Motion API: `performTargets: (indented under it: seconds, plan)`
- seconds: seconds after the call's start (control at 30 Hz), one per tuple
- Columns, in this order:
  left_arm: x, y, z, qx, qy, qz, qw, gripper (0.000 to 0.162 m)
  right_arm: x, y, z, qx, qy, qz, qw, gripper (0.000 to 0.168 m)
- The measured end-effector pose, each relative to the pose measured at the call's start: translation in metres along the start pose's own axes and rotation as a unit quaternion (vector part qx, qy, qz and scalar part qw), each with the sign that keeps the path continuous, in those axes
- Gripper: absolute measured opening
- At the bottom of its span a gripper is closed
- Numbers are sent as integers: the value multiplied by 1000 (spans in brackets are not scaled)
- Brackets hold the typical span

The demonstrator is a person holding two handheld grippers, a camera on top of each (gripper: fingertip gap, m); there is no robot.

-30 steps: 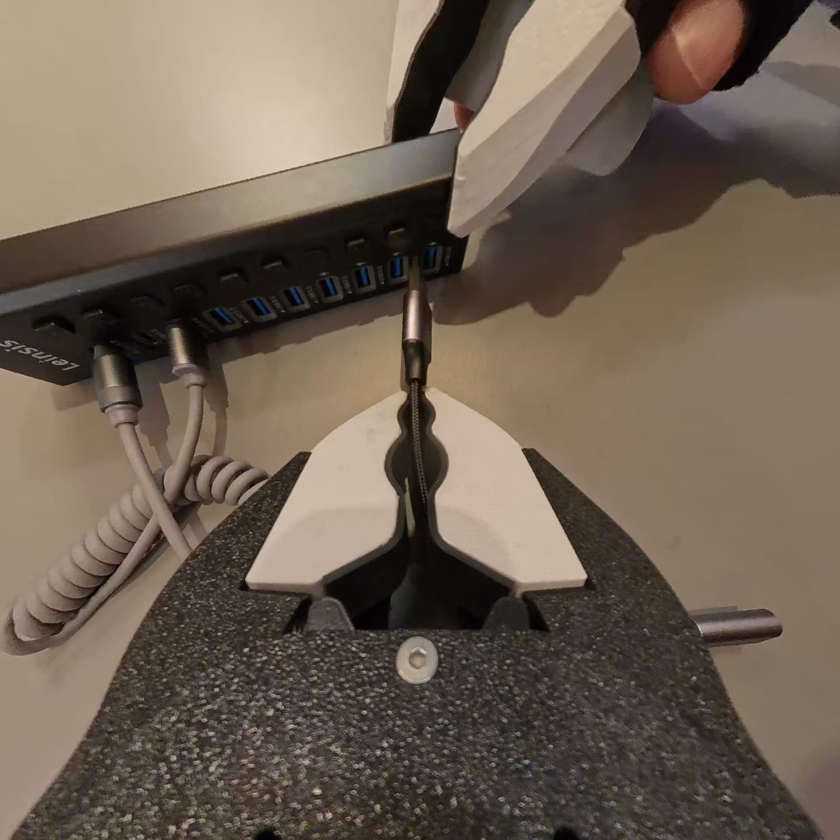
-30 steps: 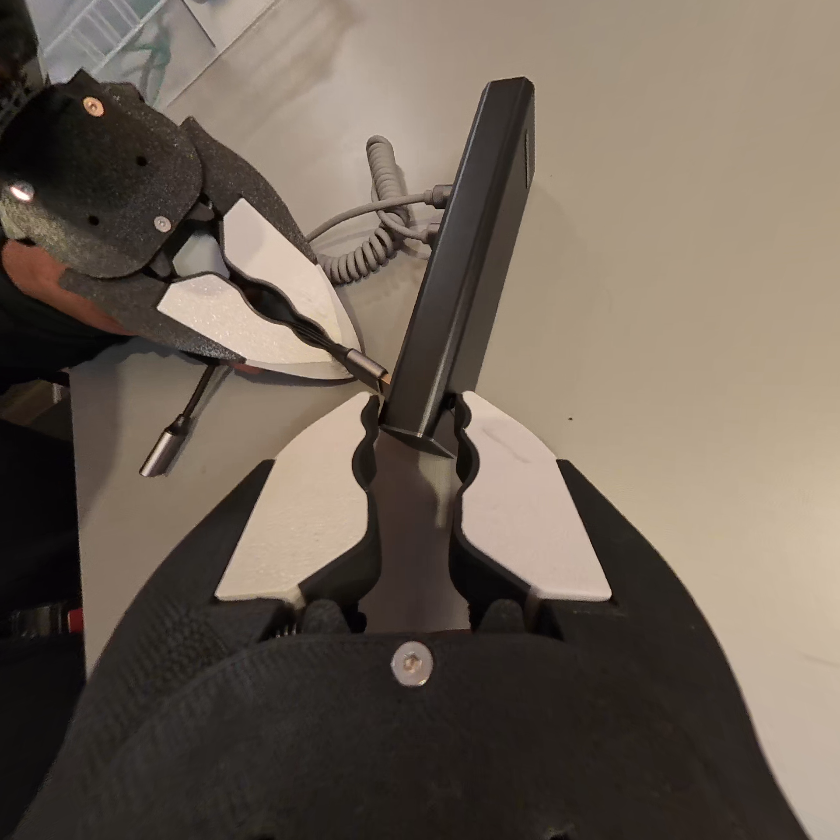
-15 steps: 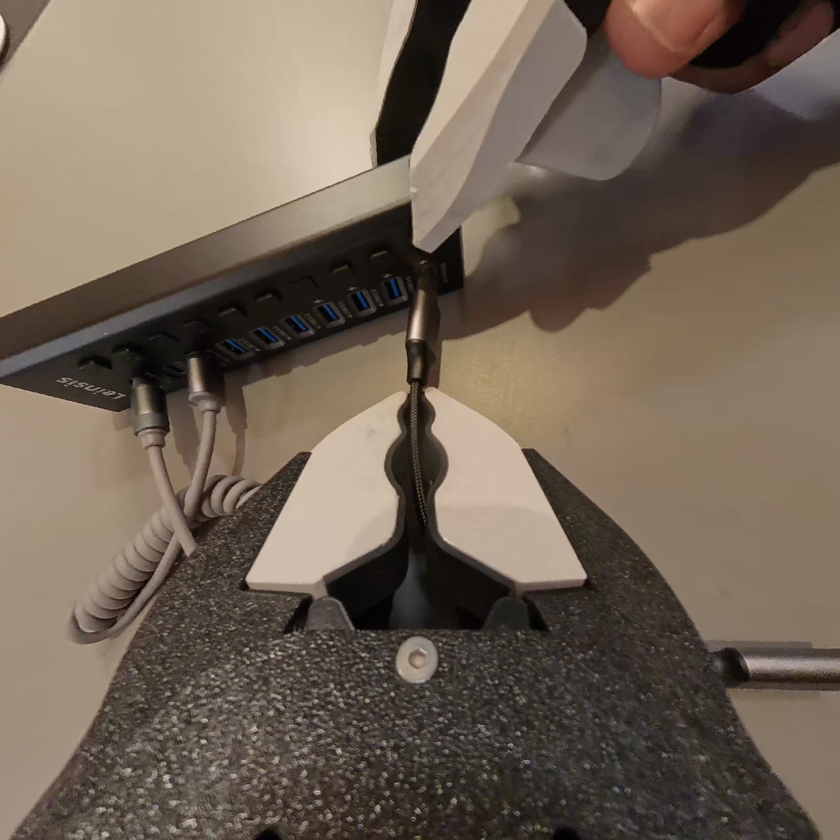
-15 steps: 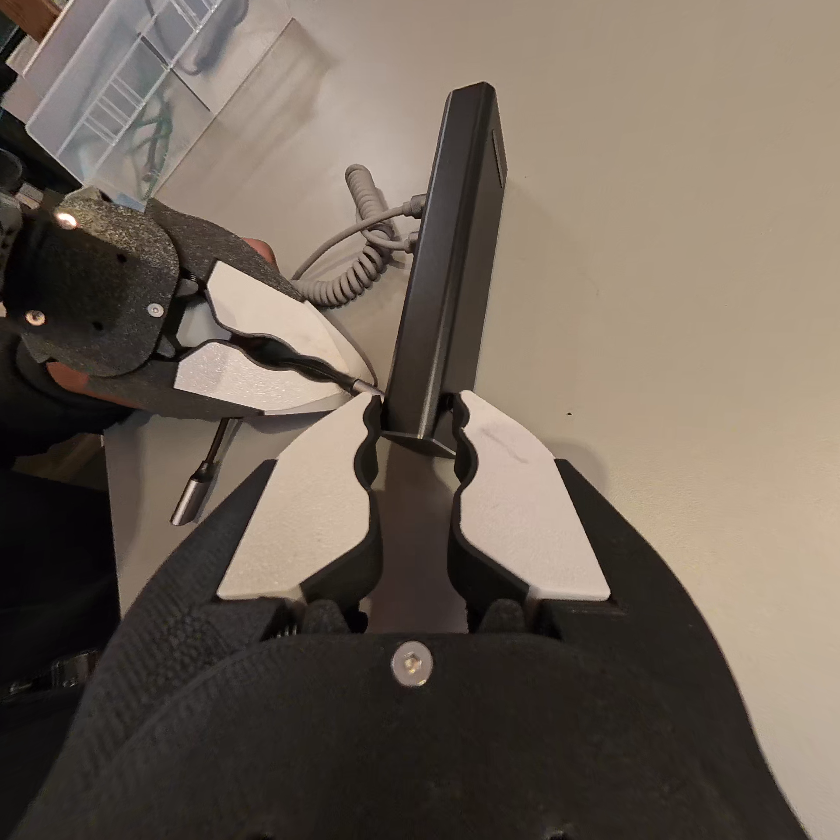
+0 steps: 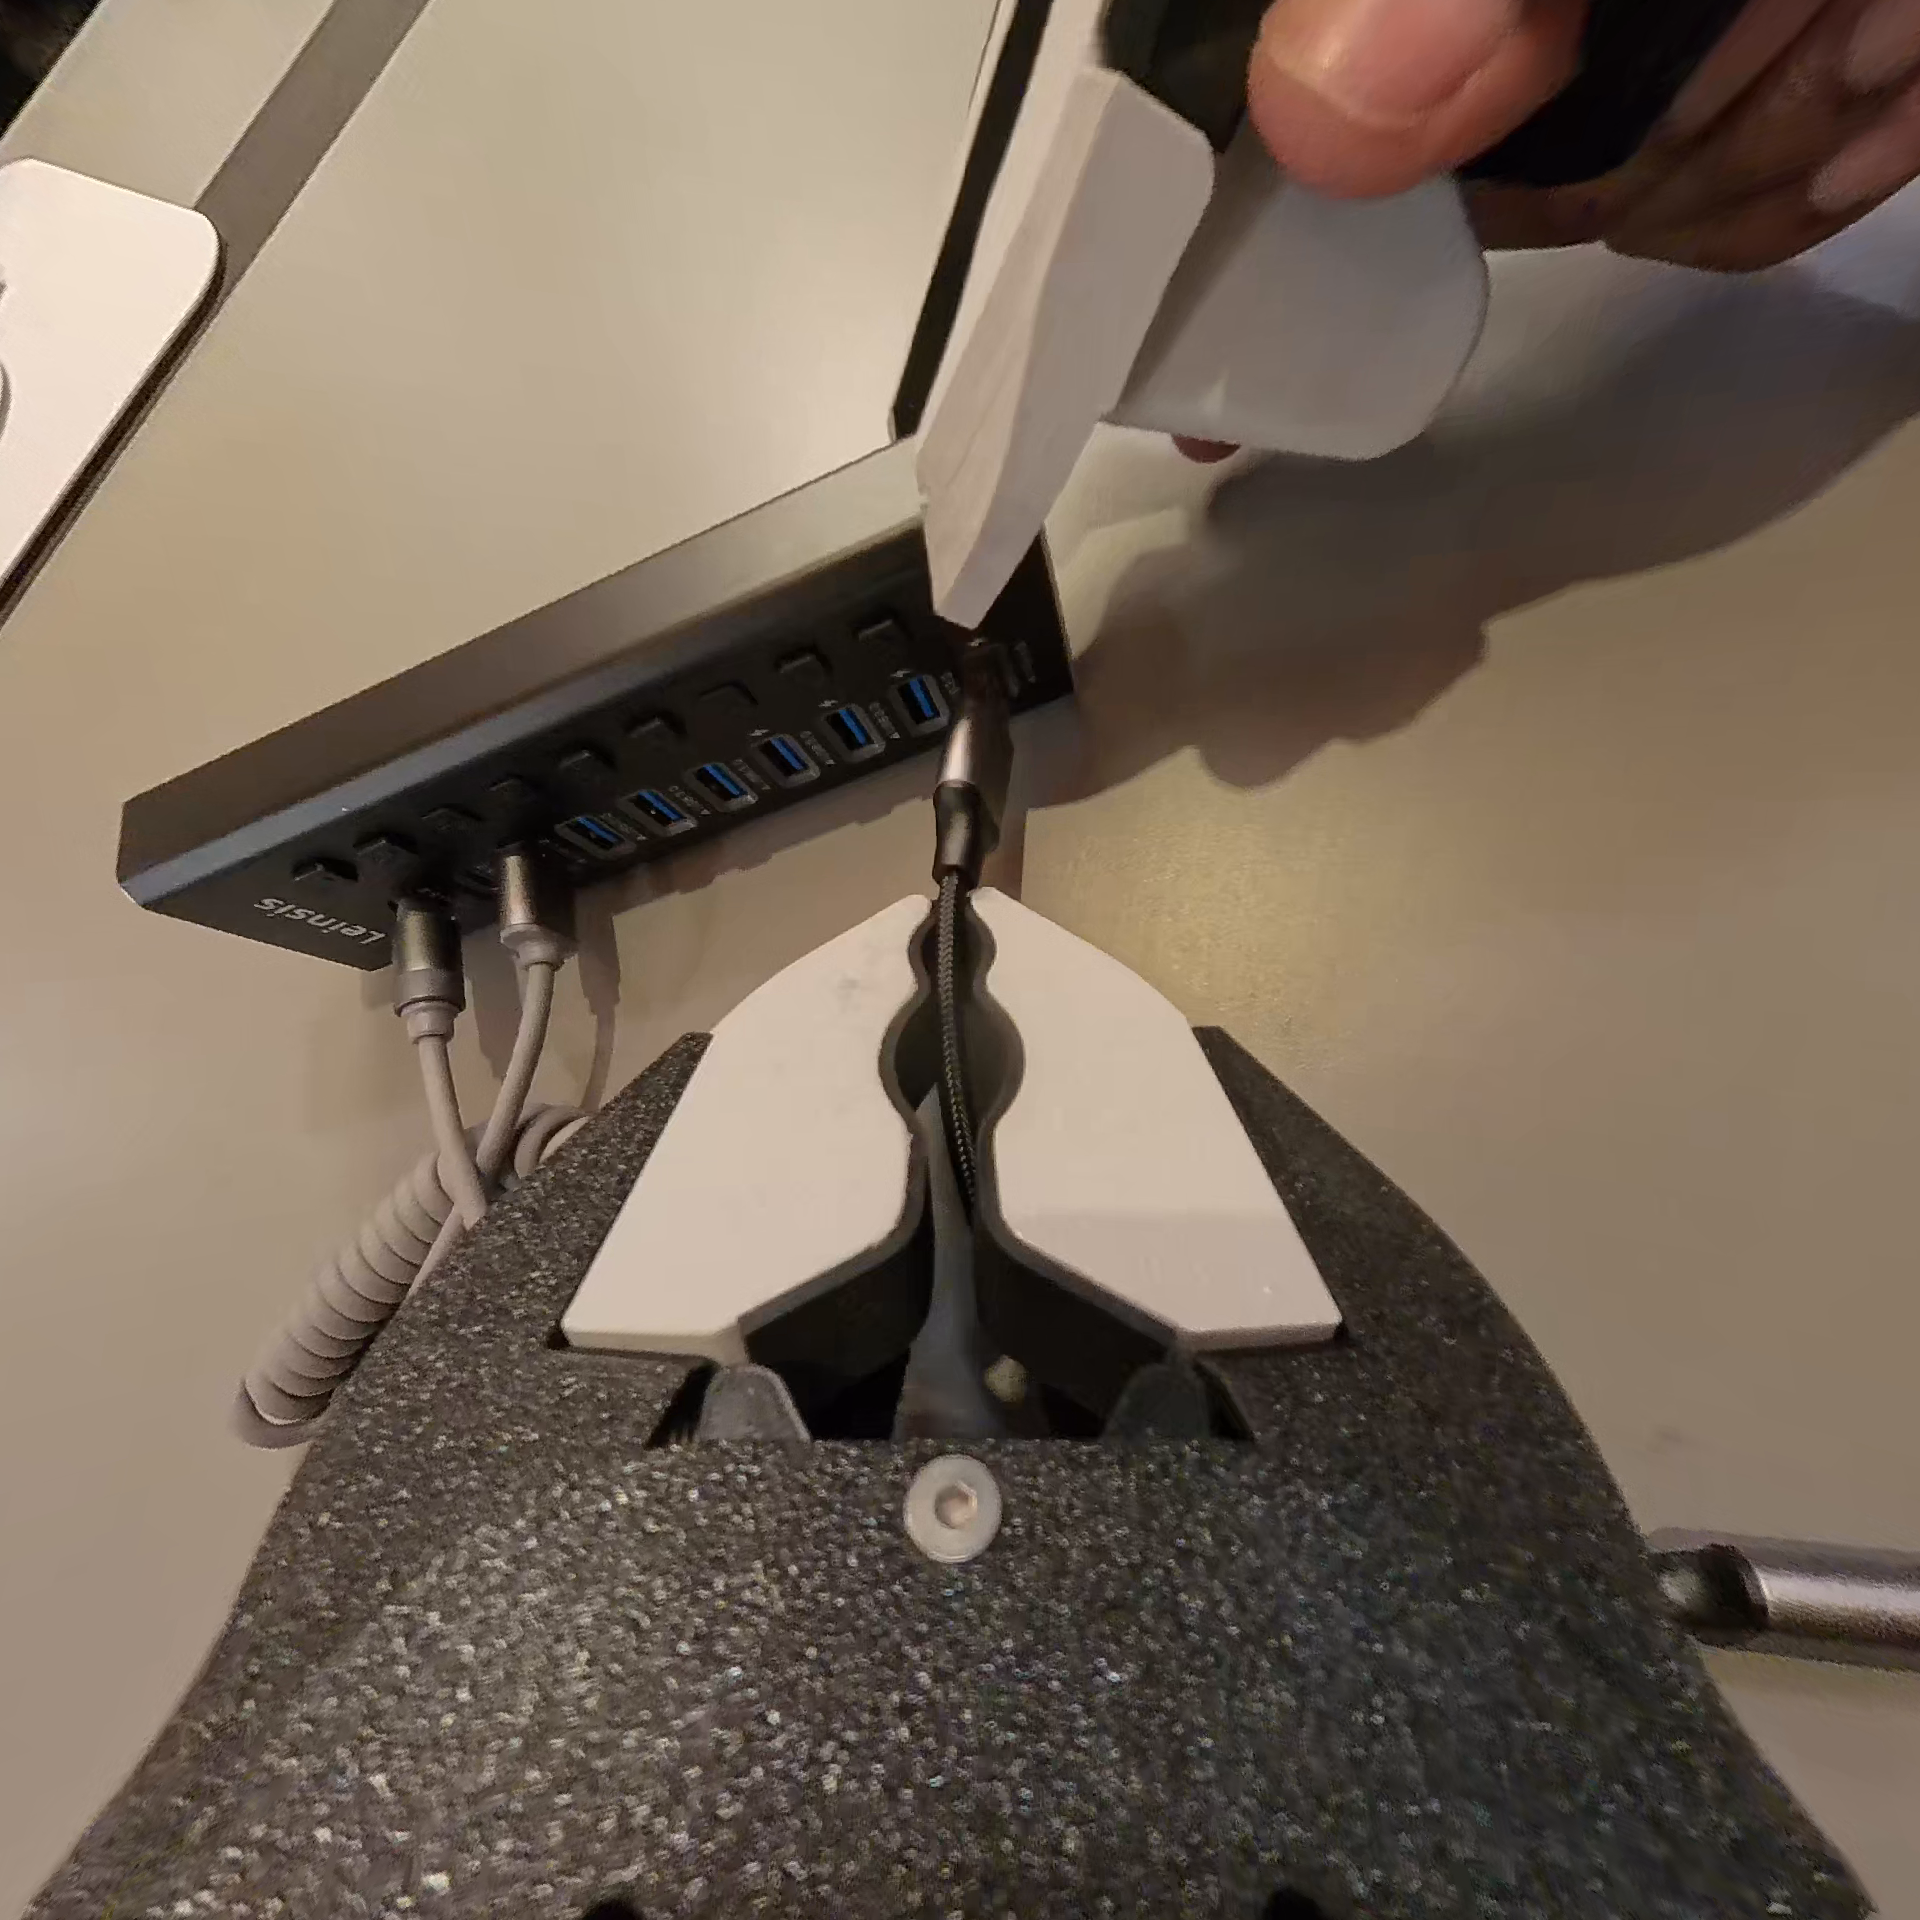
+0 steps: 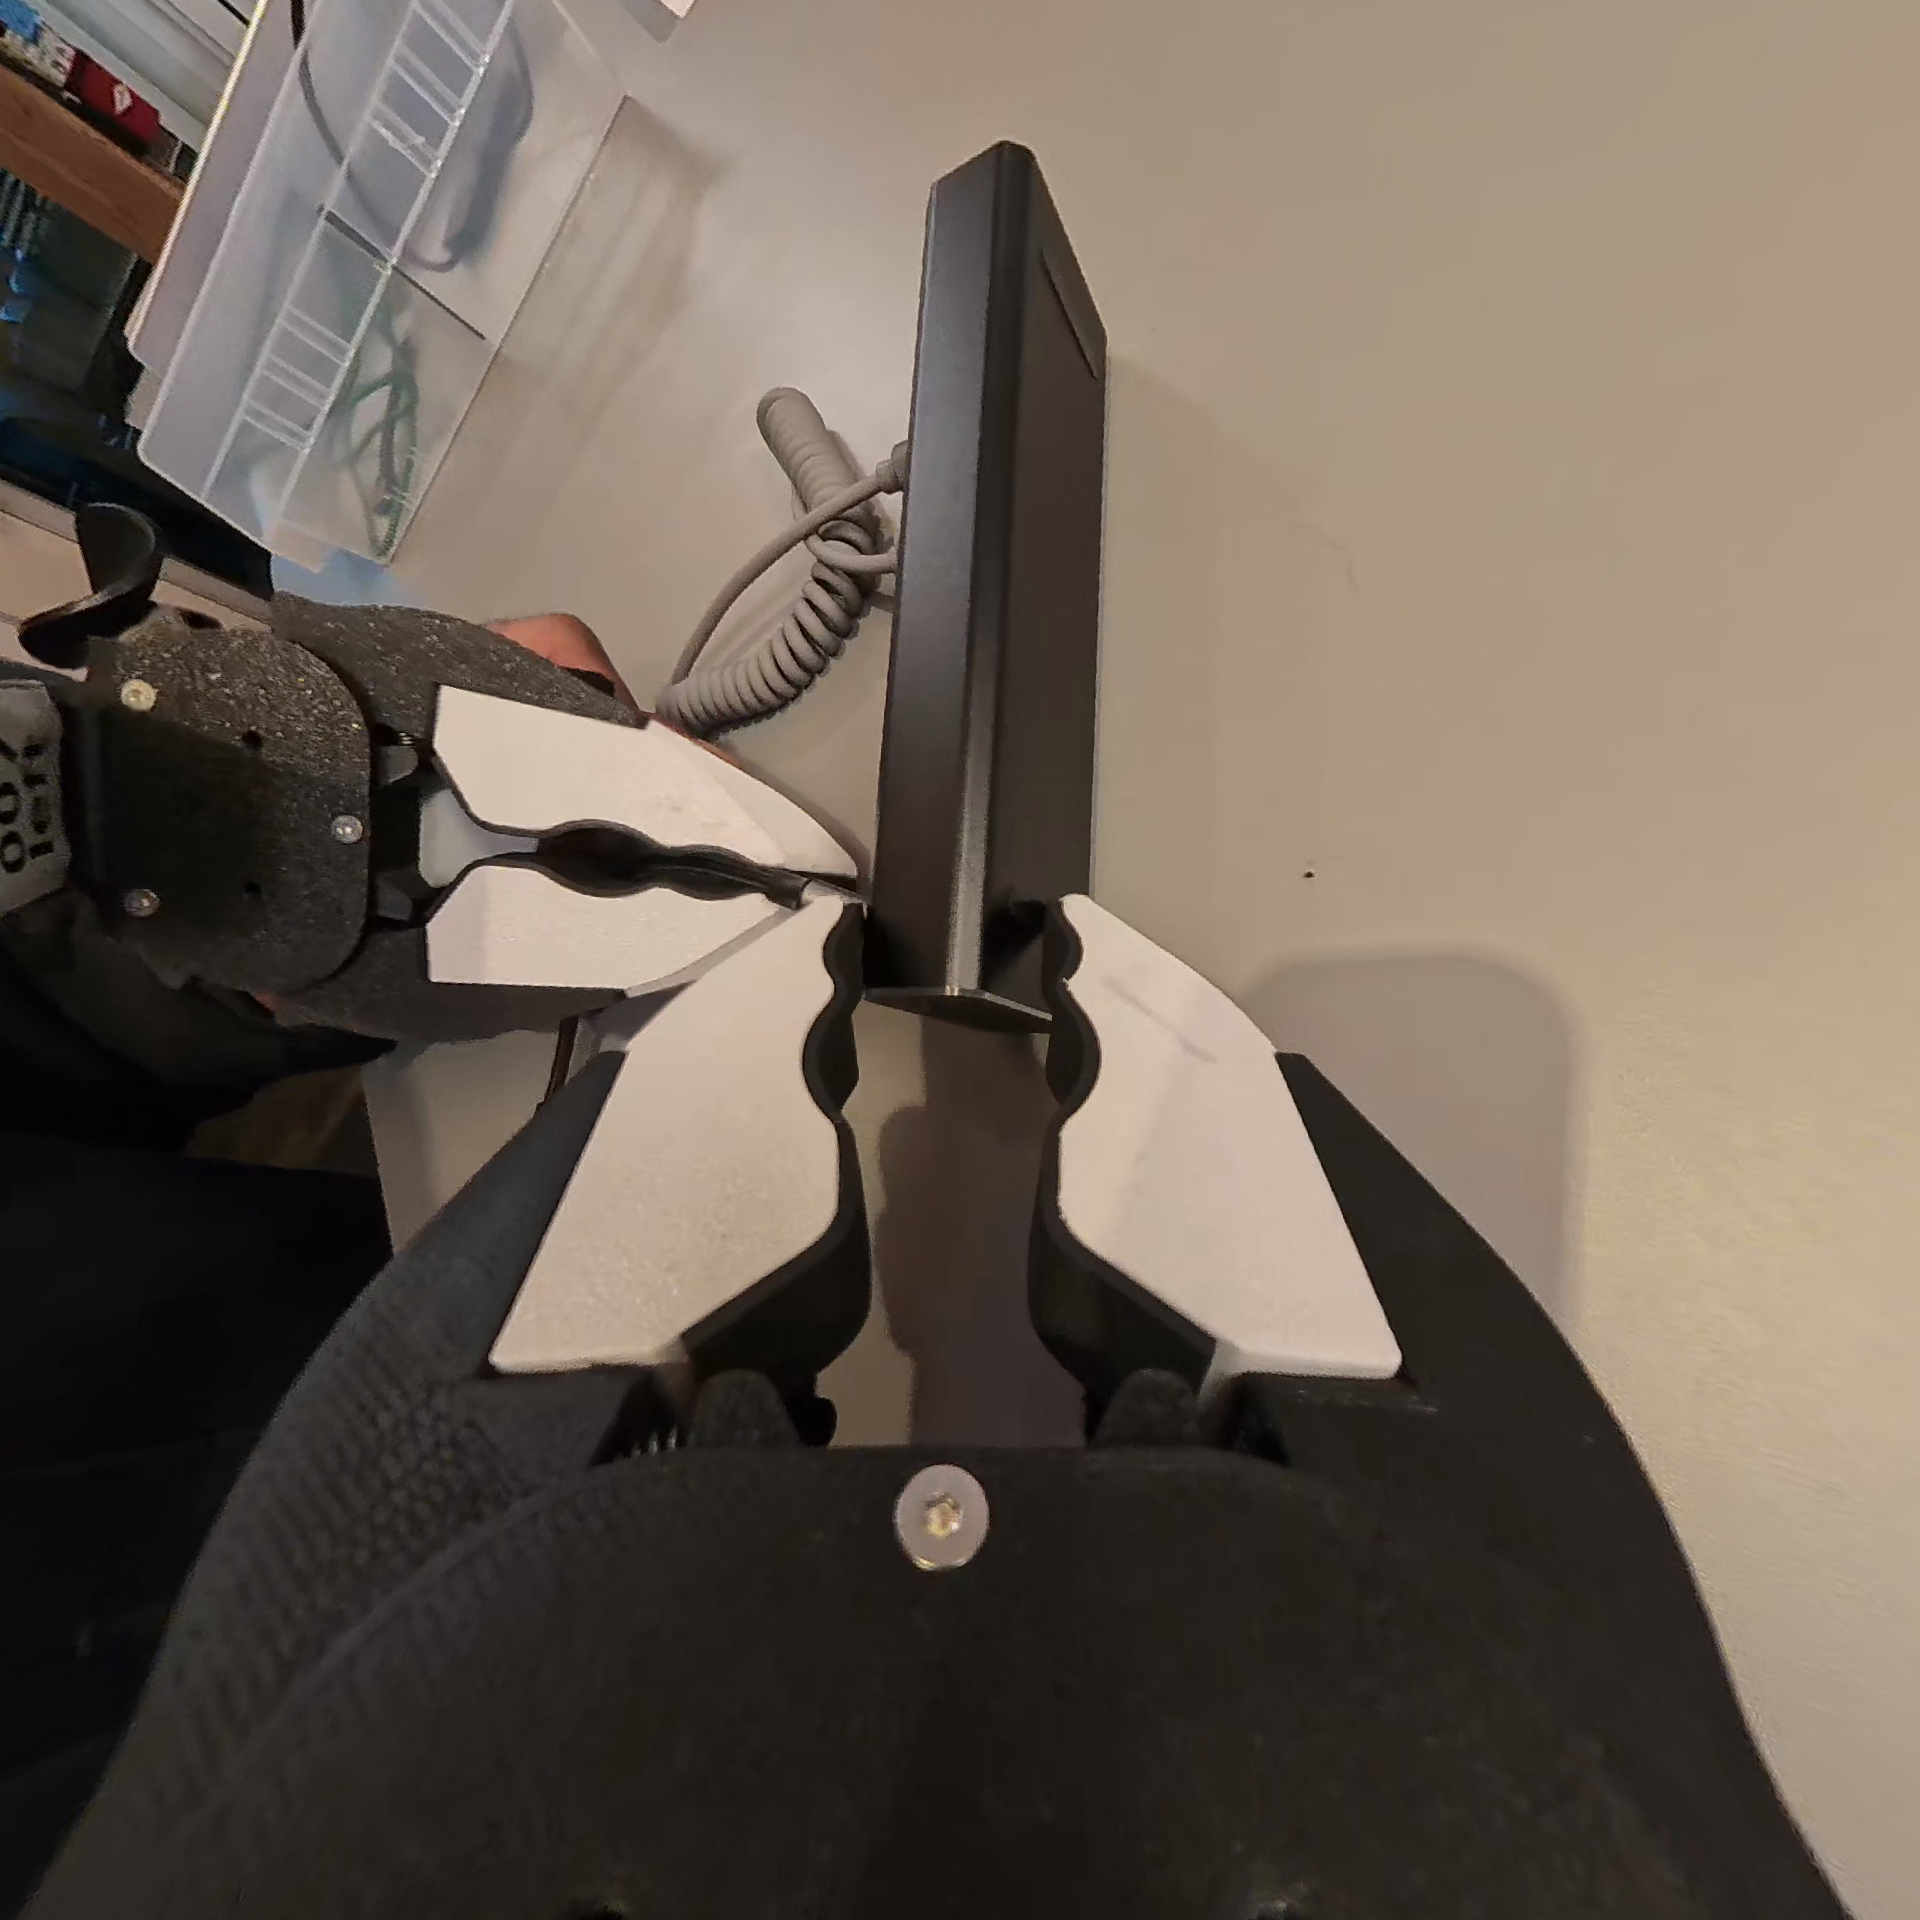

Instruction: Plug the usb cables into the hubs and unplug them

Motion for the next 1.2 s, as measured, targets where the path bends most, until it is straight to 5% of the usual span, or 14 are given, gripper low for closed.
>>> performTargets:
  seconds: [0.13, 0.27, 0.4, 0.5, 1.2]
  plan:
    - [0, -2, 2, 13, -5, 23, 1000, 0, 1, 2, 3, 21, 13, -19, 1000, 34]
    - [0, -3, 4, 14, -1, 31, 999, 0, 1, -5, 15, 96, 46, 14, 994, 53]
    - [1, -4, 4, 19, -5, 37, 999, 0, 2, -8, 16, 142, 36, 25, 989, 51]
    - [1, -4, 3, 23, -9, 43, 999, 0, 1, -4, 13, 122, 29, 2, 992, 34]
    - [10, 6, -3, 78, -52, 57, 994, 0, 1, 7, 0, 40, -10, -35, 999, 31]
Point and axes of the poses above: each gripper's, where its closed fingertips meet, x back along the fingers, z out of its underside, y = z × x across the jaws, the point moved 1 cm from there along x, back along the fingers, and after that the axes turned 14 degrees about -x, right-handed, at the moved point
